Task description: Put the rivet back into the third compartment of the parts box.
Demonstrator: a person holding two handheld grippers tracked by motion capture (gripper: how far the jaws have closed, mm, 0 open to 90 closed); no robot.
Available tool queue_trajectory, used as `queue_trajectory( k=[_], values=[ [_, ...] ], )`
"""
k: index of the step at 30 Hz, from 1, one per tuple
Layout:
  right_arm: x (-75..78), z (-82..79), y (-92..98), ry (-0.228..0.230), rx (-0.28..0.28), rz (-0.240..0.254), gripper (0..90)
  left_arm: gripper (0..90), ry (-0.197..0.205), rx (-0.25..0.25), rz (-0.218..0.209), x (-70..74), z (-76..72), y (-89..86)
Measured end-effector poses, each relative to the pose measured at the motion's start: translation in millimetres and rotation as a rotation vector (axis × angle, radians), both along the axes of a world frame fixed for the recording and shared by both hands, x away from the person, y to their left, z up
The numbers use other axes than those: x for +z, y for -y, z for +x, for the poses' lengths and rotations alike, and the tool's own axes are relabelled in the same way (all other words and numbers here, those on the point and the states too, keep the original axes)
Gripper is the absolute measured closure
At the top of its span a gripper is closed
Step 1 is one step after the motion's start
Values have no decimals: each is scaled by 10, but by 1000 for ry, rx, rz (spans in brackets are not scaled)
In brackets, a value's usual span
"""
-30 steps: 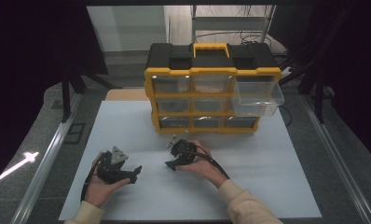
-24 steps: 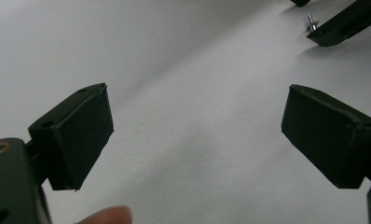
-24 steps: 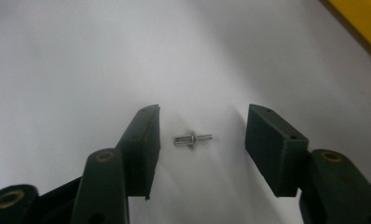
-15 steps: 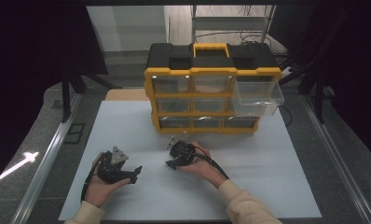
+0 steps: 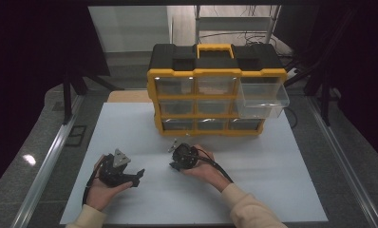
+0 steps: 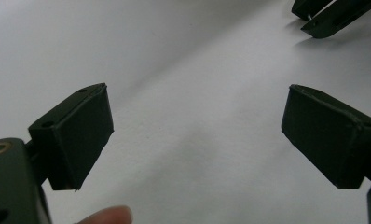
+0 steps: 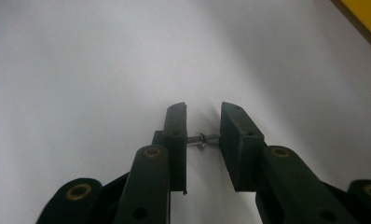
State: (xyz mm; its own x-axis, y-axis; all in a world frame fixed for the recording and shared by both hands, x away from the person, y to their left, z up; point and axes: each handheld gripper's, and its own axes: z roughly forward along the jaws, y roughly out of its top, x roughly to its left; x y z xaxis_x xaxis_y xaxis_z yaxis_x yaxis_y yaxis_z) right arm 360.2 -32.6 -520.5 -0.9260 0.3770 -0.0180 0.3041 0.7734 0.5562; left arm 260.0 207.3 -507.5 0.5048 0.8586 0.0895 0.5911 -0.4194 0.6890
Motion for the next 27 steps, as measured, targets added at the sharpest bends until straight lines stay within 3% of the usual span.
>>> queue_trajectory(
  k=[11, 27],
  values=[
    [37, 32, 38, -26, -6, 30, 724, 97, -1, -1, 1, 0, -1, -9],
    [428, 1, 236, -56, -29, 173, 724, 97, -2, 1, 3, -2, 1, -12]
  ],
)
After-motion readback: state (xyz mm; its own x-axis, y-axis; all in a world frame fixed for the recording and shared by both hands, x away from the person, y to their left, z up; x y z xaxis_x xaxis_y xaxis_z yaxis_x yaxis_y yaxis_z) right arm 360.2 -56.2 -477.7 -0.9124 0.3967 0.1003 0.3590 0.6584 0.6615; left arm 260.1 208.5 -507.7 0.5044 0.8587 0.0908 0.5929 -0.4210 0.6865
